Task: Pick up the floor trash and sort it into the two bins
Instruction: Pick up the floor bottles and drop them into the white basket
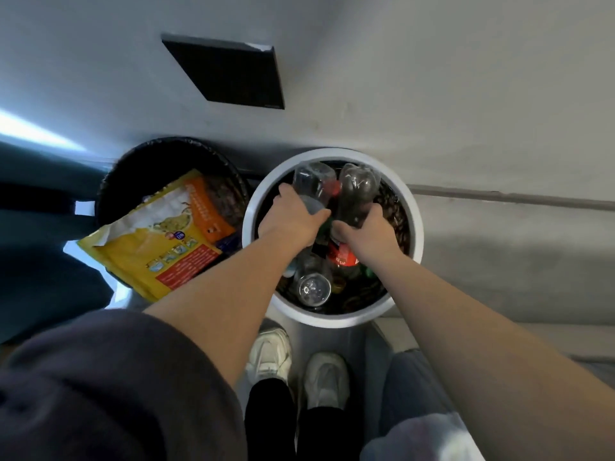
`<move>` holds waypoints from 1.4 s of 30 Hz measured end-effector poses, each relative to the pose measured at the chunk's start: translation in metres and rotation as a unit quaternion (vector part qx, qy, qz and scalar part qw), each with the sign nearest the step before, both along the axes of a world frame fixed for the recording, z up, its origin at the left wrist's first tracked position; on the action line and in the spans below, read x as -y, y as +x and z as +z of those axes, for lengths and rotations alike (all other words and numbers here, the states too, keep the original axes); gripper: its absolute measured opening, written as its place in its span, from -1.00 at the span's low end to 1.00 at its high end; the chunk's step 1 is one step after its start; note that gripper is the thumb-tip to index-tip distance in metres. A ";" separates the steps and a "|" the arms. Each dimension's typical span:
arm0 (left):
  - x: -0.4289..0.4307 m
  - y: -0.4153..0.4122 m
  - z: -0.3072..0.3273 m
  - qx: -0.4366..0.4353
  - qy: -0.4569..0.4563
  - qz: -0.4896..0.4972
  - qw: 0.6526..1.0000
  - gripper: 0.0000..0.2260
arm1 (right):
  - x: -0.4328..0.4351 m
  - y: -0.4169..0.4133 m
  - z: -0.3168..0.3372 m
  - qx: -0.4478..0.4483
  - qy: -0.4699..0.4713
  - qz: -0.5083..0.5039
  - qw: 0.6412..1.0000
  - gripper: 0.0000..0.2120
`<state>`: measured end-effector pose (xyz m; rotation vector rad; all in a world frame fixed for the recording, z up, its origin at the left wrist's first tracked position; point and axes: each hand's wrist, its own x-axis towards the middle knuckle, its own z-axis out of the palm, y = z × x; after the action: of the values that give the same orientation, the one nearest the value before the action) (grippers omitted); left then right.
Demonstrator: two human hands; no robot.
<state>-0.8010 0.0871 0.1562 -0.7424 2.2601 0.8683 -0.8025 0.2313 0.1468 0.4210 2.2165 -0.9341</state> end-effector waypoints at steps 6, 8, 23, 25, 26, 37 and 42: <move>0.004 0.011 0.006 -0.026 -0.009 0.002 1.000 -0.37 | -0.004 0.009 0.009 0.008 0.002 -0.030 1.000 -0.36; 0.009 0.014 0.010 -0.031 -0.008 0.022 0.999 -0.38 | -0.005 0.012 0.019 -0.025 -0.008 -0.056 0.998 -0.39; 0.024 0.005 0.049 0.048 0.044 0.014 0.998 -0.35 | -0.032 -0.034 0.122 -0.237 0.237 0.297 0.894 -0.32; 0.023 0.007 0.046 0.046 0.041 0.014 0.998 -0.37 | -0.039 -0.029 0.115 -0.165 0.334 0.395 0.839 -0.33; 0.023 0.007 0.044 0.045 0.040 0.011 0.998 -0.37 | -0.039 -0.025 0.110 -0.152 0.356 0.434 0.814 -0.35; 0.013 0.025 0.007 -0.007 -0.016 0.001 1.000 -0.33 | 0.020 -0.001 0.024 -0.017 0.382 0.428 0.819 -0.24; 0.011 0.025 -0.001 0.006 0.001 -0.024 1.000 -0.43 | -0.002 -0.014 0.032 0.082 0.328 0.274 0.900 -0.25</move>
<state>-0.7760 0.0761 0.1554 -0.6873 2.2568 0.8418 -0.8160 0.2335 0.1784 0.1346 2.2569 0.1590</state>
